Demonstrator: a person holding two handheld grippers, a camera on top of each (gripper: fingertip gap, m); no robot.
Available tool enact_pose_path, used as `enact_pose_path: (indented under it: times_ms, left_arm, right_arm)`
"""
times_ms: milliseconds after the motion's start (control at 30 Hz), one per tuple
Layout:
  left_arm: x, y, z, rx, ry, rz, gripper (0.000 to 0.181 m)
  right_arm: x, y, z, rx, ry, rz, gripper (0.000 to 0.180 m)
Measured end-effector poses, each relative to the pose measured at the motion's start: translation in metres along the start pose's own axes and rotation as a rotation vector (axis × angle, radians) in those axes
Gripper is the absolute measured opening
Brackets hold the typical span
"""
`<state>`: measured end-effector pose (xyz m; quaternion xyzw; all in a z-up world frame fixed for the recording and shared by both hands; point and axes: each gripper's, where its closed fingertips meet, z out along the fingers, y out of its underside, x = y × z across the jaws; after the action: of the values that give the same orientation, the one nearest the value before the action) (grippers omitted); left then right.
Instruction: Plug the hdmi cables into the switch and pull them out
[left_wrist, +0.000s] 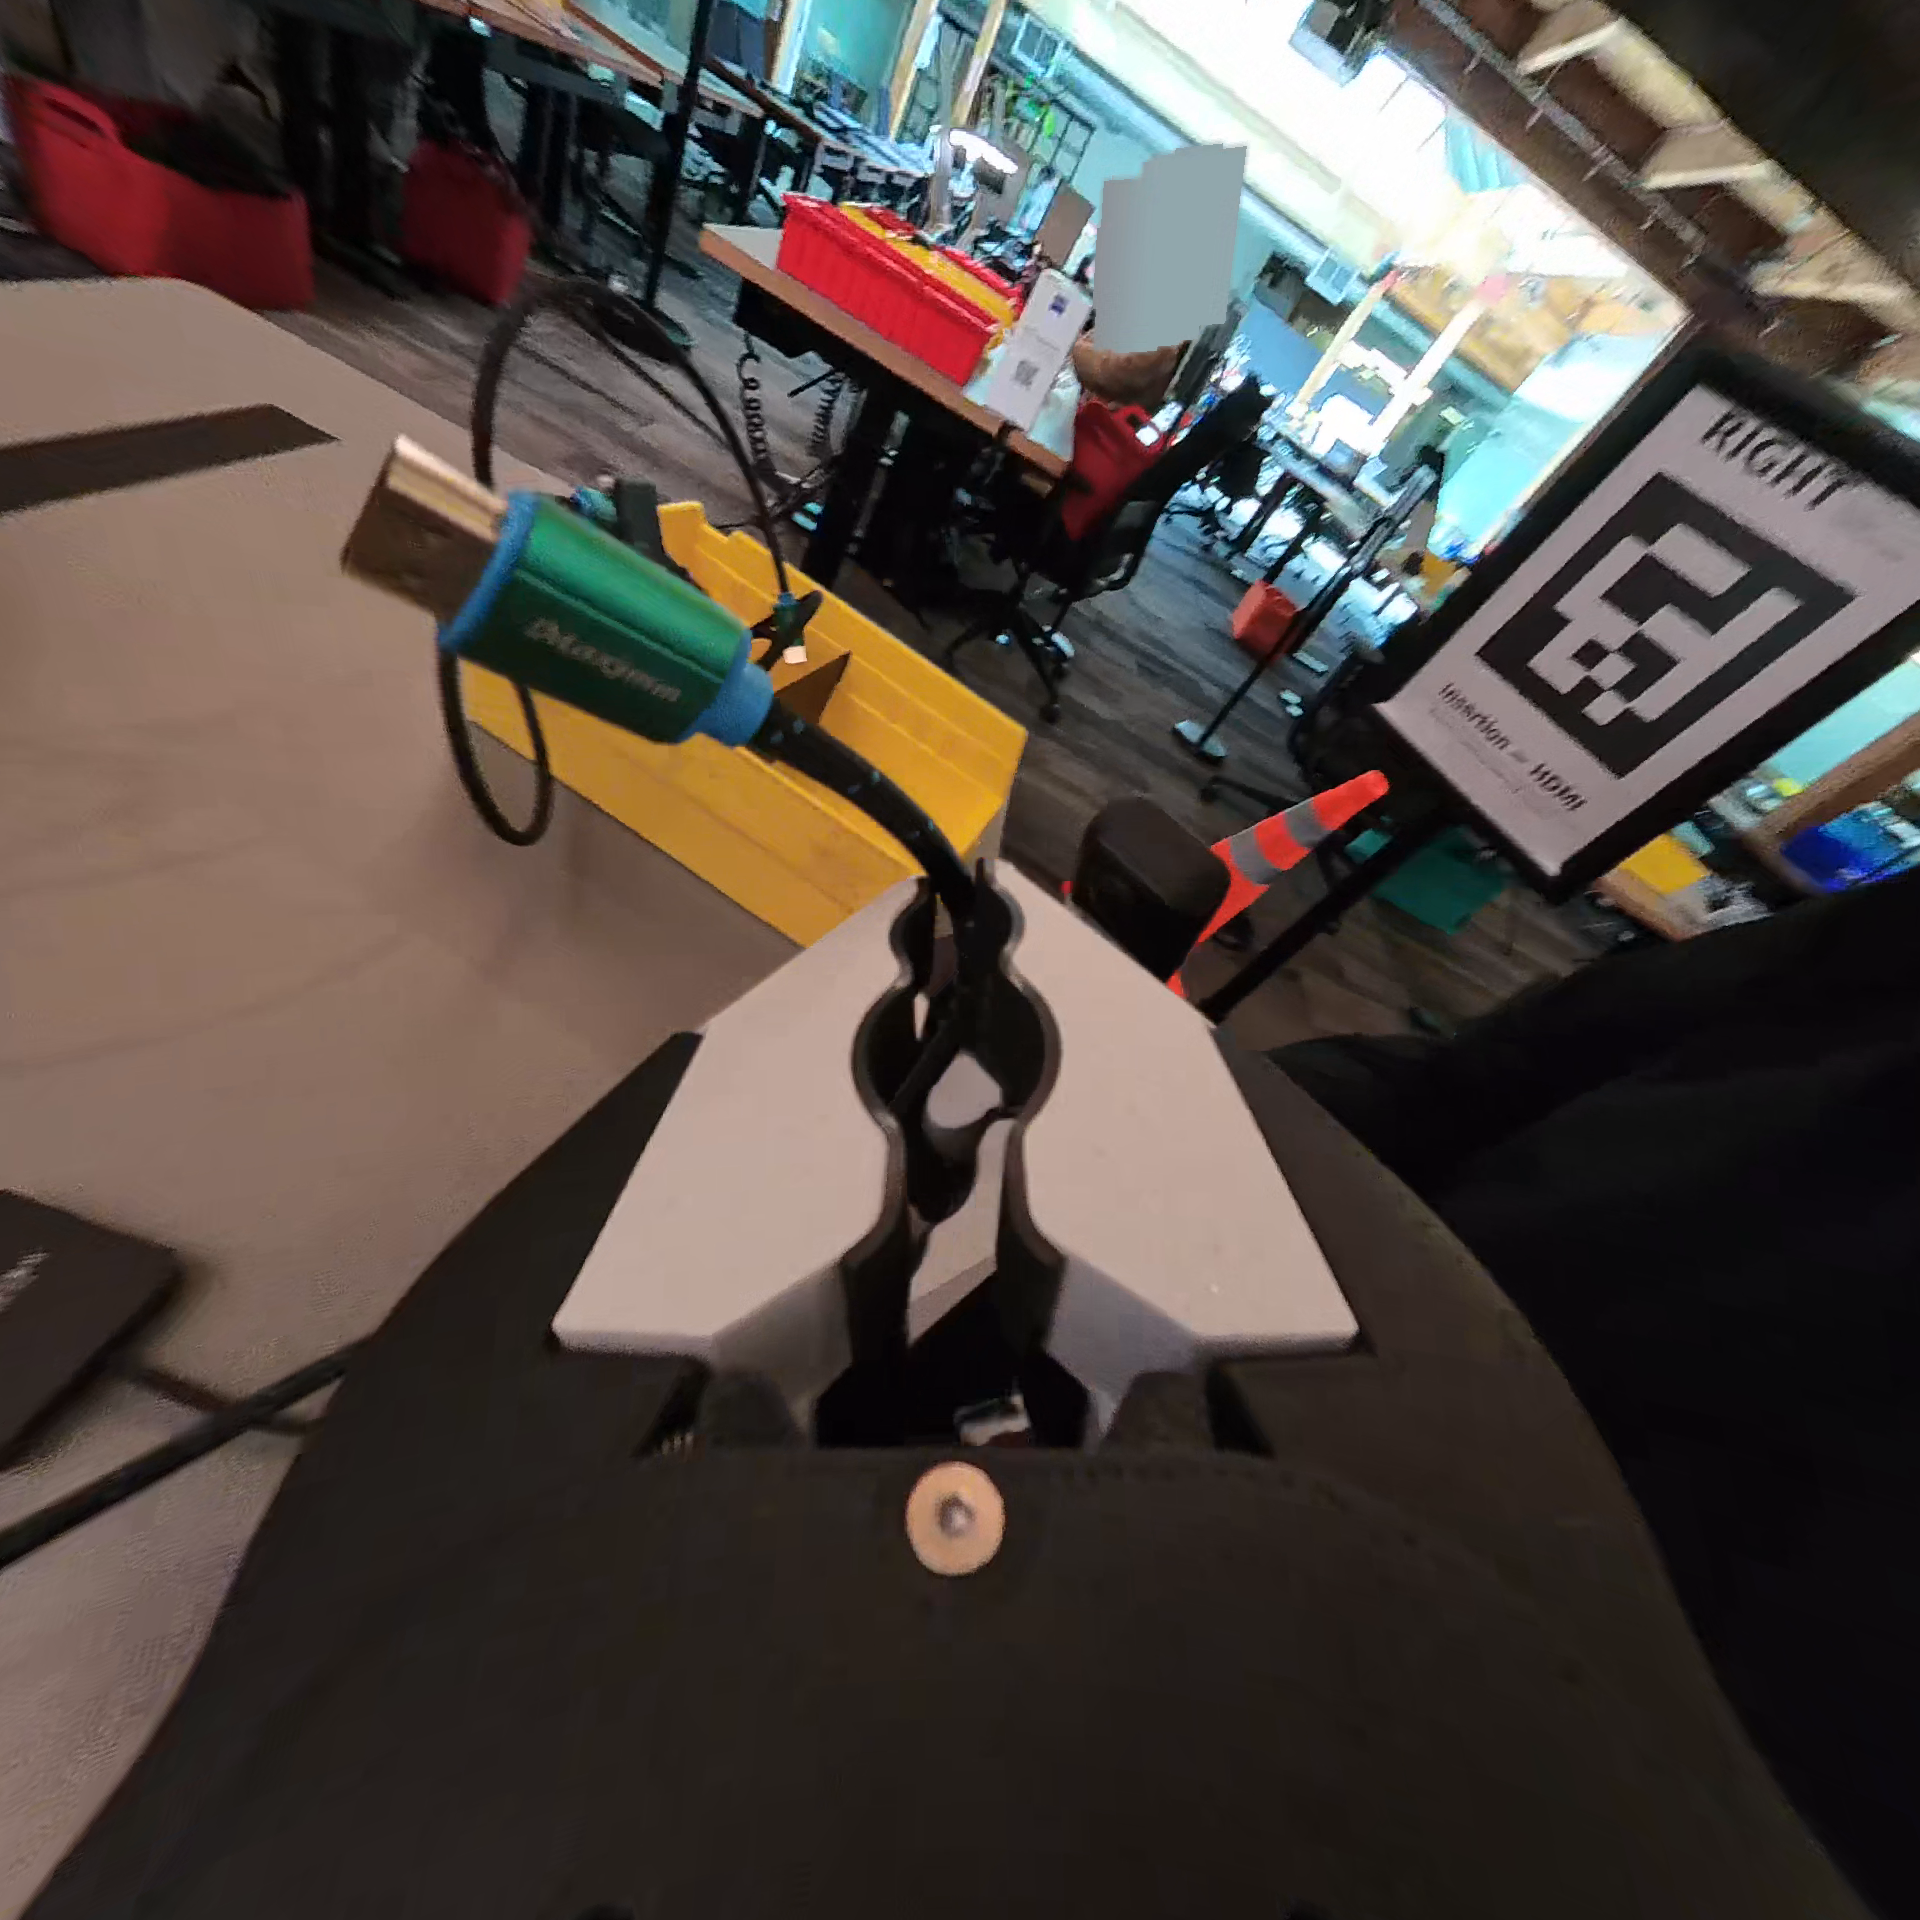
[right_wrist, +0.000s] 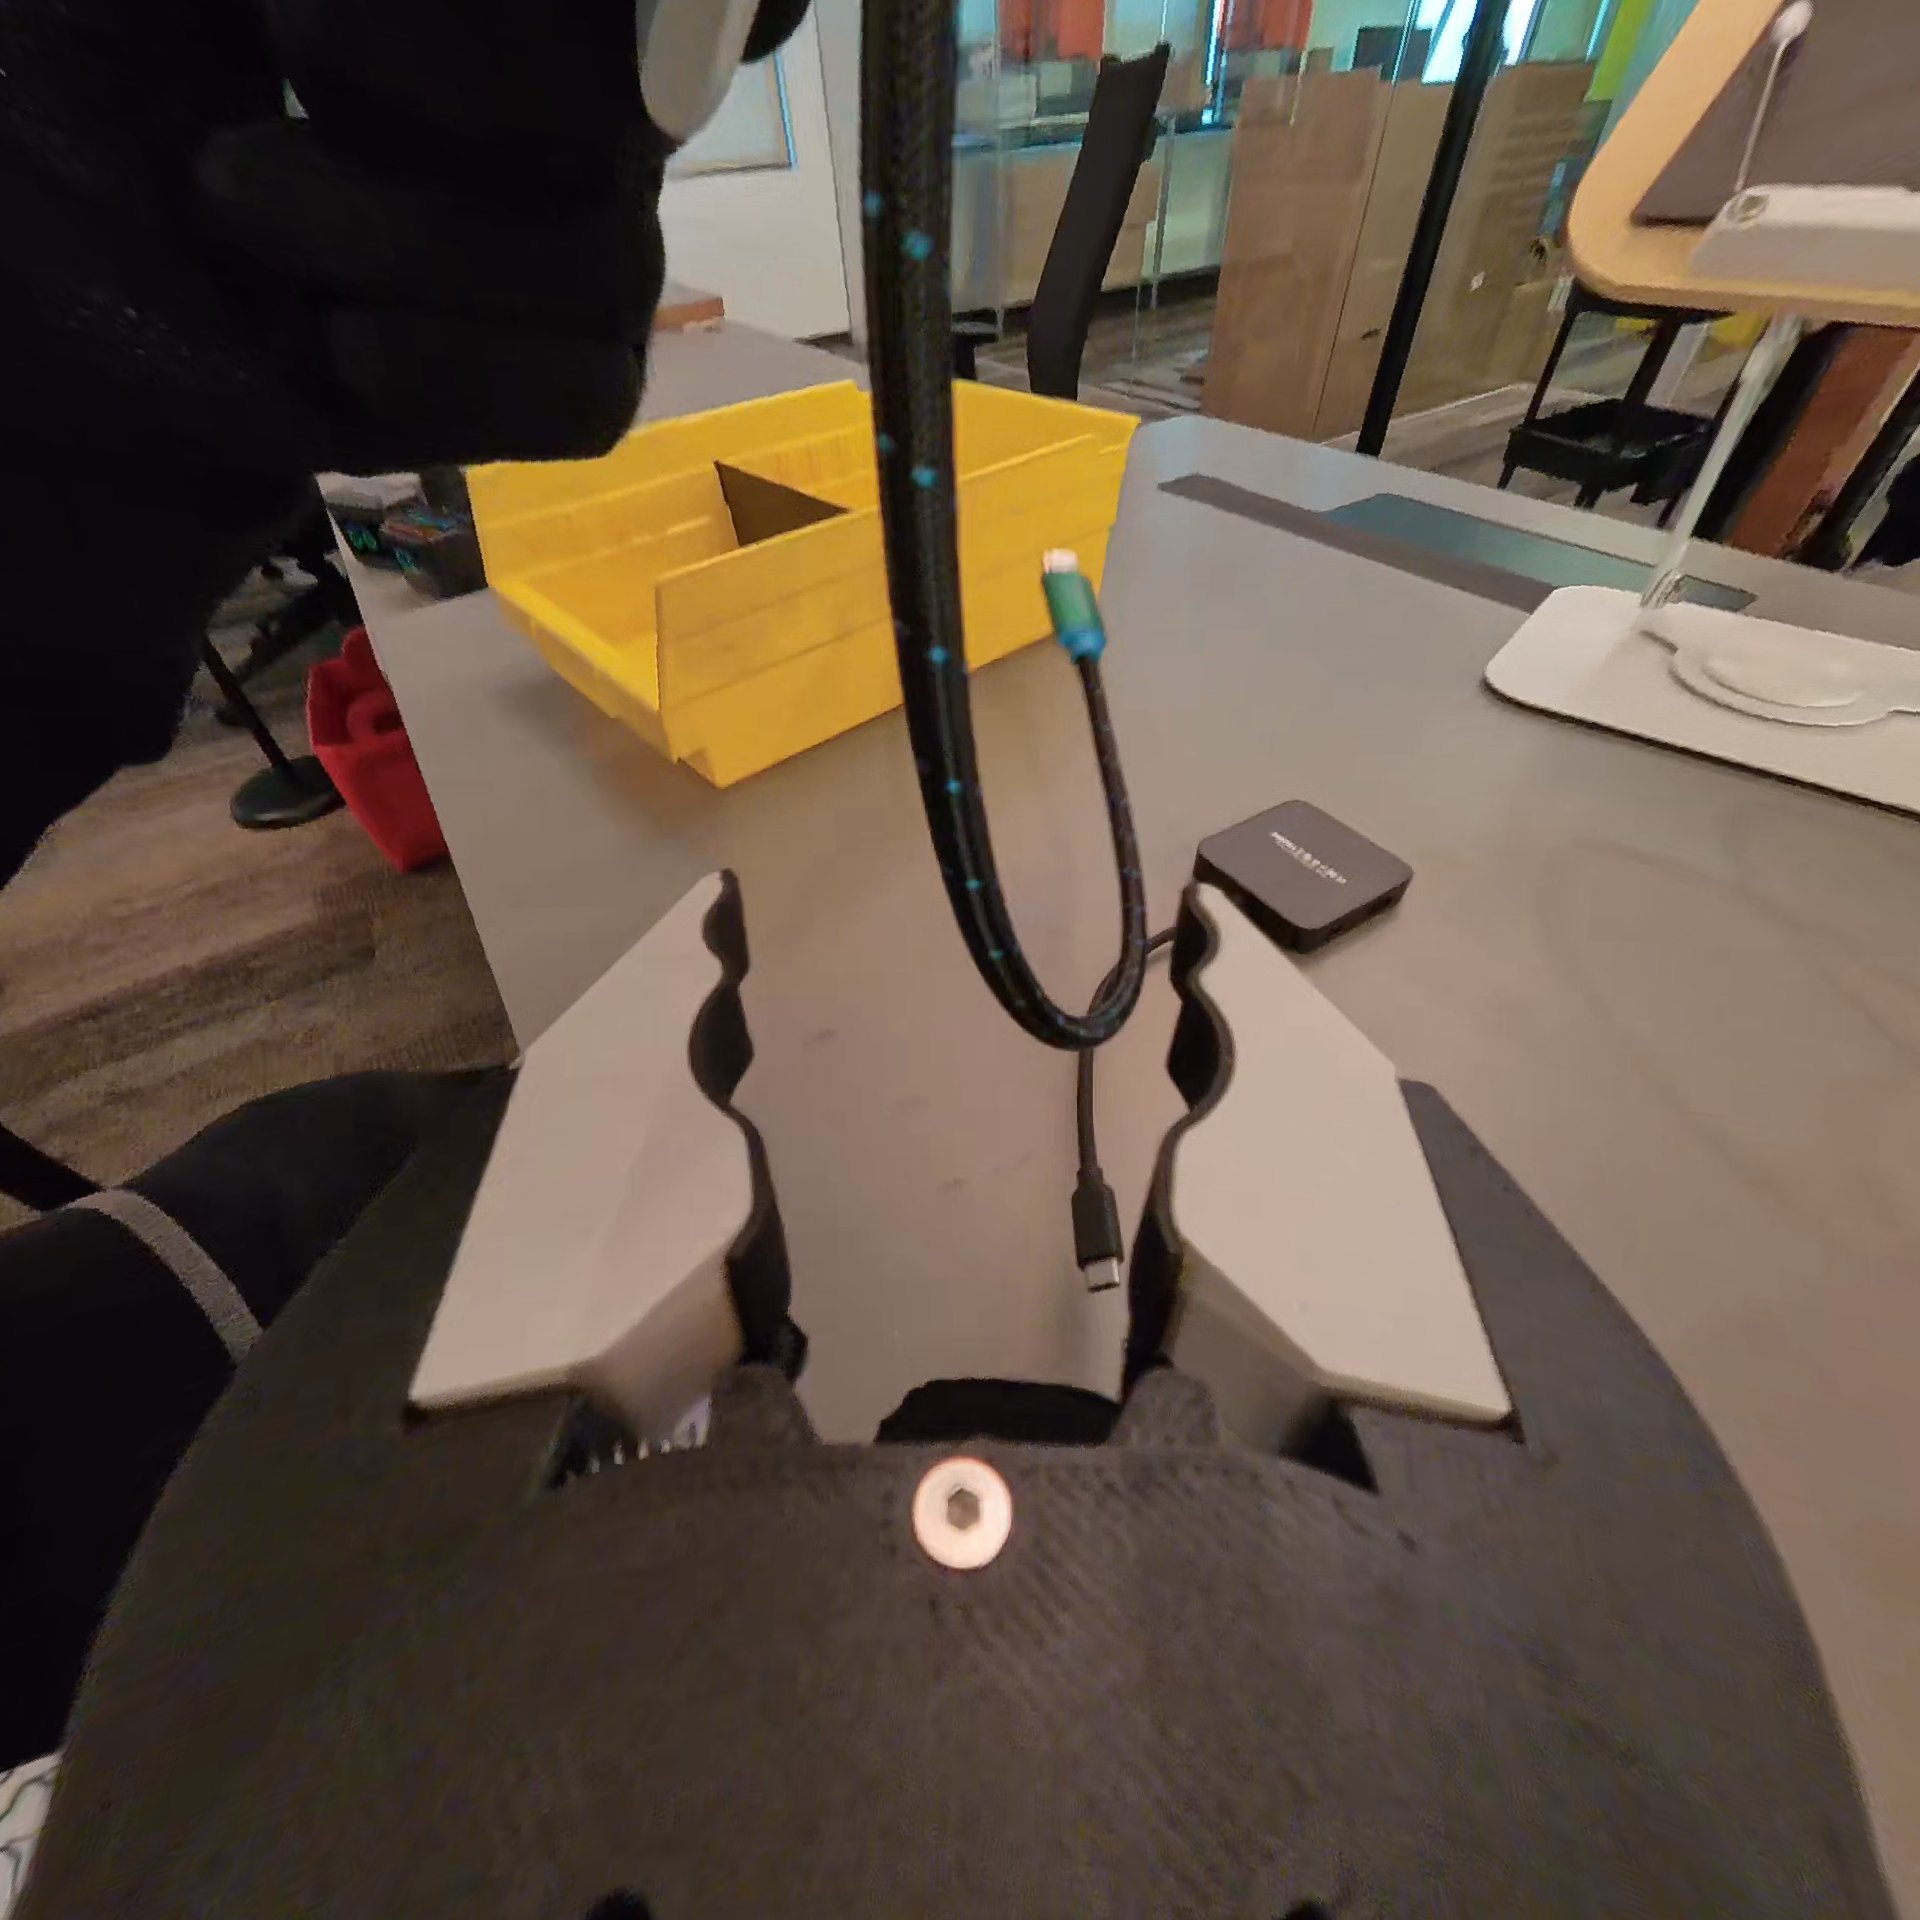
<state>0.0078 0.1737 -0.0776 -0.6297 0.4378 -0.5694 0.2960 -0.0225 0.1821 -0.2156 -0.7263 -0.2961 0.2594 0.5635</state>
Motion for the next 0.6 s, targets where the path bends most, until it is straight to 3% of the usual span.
enact_pose_path:
  times_ms: [233, 367, 600]
  left_arm:
    - [0.009, 0.004, 0.009, -0.007, 0.054, -0.028, 0.005]
    - [0.004, 0.004, 0.003, -0.013, 0.042, -0.032, 0.005]
    - [-0.016, 0.01, -0.016, -0.016, 0.059, -0.054, 0.007]
  right_arm:
    - [-0.009, 0.026, 0.007, -0.115, -0.023, -0.103, 0.039]
    - [-0.016, 0.029, 0.003, -0.124, -0.07, -0.124, 0.001]
    - [-0.002, 0.034, -0.001, -0.178, 0.009, -0.176, 0.0]
